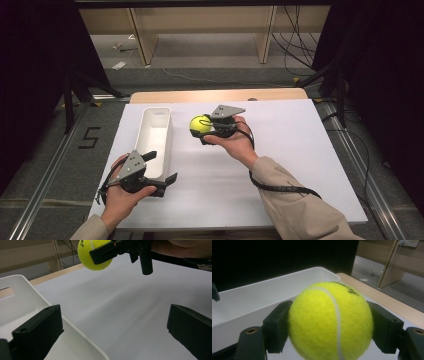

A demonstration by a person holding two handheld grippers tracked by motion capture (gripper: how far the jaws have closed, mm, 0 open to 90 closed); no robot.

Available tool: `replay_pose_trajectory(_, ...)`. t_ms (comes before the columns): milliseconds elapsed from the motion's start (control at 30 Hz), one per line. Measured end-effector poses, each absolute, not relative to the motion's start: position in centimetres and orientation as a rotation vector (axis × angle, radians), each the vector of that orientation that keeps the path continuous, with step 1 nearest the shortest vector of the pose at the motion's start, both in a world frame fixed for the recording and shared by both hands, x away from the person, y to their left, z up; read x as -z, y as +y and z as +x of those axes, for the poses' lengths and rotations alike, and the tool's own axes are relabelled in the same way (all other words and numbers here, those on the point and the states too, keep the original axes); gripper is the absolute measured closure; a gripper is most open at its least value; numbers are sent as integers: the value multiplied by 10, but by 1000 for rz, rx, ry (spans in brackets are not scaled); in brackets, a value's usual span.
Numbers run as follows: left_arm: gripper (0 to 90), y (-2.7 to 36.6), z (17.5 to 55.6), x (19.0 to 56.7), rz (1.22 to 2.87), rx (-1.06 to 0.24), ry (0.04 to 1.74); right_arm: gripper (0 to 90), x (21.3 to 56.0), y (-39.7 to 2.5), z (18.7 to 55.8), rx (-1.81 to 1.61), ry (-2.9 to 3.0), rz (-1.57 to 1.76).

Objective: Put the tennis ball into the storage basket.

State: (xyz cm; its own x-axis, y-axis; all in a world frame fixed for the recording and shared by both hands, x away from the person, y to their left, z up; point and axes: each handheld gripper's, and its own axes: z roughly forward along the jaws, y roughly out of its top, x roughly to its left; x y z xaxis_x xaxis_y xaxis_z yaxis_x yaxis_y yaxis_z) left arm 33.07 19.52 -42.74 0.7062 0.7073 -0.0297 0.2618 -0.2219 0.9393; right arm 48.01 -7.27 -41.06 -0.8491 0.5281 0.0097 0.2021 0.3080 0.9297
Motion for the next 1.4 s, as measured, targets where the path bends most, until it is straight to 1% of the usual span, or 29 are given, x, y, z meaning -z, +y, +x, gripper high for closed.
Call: replay_pose_trajectory(1400, 0, 196, 331, 428, 1797, -495, 765, 269, 404, -57, 482, -1591, 2274, 641)
